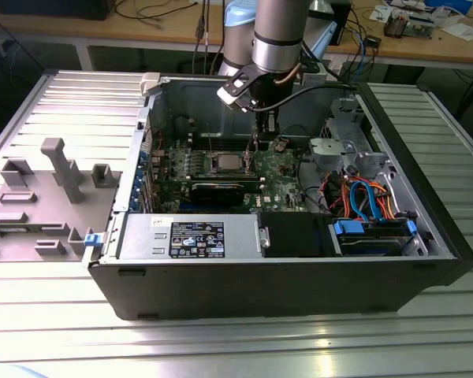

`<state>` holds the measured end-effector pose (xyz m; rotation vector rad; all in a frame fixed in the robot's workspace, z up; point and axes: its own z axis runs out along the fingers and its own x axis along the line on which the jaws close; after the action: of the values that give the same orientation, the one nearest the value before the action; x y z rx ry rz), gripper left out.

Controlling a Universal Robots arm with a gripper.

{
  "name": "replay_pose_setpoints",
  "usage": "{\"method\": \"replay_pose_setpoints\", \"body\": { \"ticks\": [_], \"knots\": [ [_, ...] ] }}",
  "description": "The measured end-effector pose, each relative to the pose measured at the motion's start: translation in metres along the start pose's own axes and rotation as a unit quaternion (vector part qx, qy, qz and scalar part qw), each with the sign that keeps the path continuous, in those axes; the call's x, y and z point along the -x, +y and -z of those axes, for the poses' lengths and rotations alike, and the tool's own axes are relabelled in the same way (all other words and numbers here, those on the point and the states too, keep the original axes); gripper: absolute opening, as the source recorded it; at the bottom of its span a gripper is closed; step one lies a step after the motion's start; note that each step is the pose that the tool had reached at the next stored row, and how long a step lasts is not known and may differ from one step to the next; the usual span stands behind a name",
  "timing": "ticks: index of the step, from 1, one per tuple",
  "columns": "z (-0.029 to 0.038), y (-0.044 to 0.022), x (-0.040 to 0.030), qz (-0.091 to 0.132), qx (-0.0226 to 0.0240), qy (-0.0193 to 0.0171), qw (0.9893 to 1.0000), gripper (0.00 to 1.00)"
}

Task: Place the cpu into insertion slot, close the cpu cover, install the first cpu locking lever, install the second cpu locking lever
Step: 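Close the cpu cover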

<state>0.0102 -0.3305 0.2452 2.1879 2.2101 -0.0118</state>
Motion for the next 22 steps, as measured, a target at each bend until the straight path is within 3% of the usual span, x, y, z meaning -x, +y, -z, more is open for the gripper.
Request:
{"method": "replay_pose_setpoints", "body": {
  "ticks": [22],
  "knots": [
    [-0.0006,-0.0054,-0.0001,0.0,-0.0009,0.0,1.0,0.11]
  ]
}}
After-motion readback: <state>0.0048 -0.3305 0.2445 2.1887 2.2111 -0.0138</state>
